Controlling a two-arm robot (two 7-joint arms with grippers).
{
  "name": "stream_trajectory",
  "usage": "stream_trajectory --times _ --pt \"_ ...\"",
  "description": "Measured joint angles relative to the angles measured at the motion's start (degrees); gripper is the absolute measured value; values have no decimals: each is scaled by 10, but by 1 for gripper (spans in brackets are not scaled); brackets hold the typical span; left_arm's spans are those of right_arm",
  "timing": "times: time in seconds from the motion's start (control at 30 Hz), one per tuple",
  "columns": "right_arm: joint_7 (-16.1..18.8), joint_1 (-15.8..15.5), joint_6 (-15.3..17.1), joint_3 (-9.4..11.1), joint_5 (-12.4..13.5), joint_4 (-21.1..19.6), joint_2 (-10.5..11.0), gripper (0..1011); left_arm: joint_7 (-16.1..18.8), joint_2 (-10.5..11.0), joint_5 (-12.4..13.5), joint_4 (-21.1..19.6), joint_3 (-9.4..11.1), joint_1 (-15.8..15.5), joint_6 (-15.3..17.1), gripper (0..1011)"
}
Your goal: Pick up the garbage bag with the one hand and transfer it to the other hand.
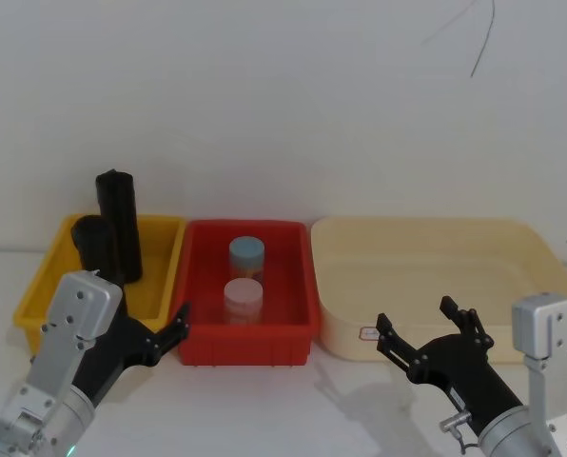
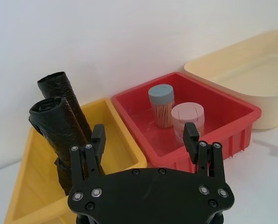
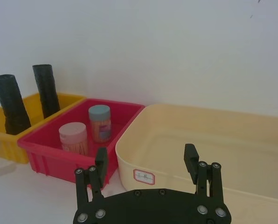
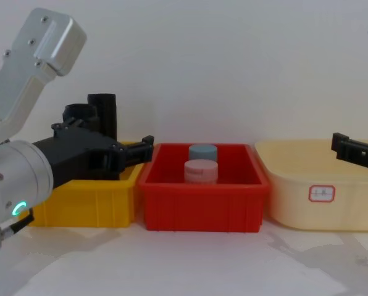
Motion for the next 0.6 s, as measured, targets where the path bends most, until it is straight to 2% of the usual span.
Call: stream_trajectory --times 0.37,0.6 --pt "0 0 0 0 0 0 0 1001 -9 9 -2 0 -11 2 -8 1002" --pt "0 0 0 0 0 0 0 1001 -20 24 -10 7 -29 7 -19 1002"
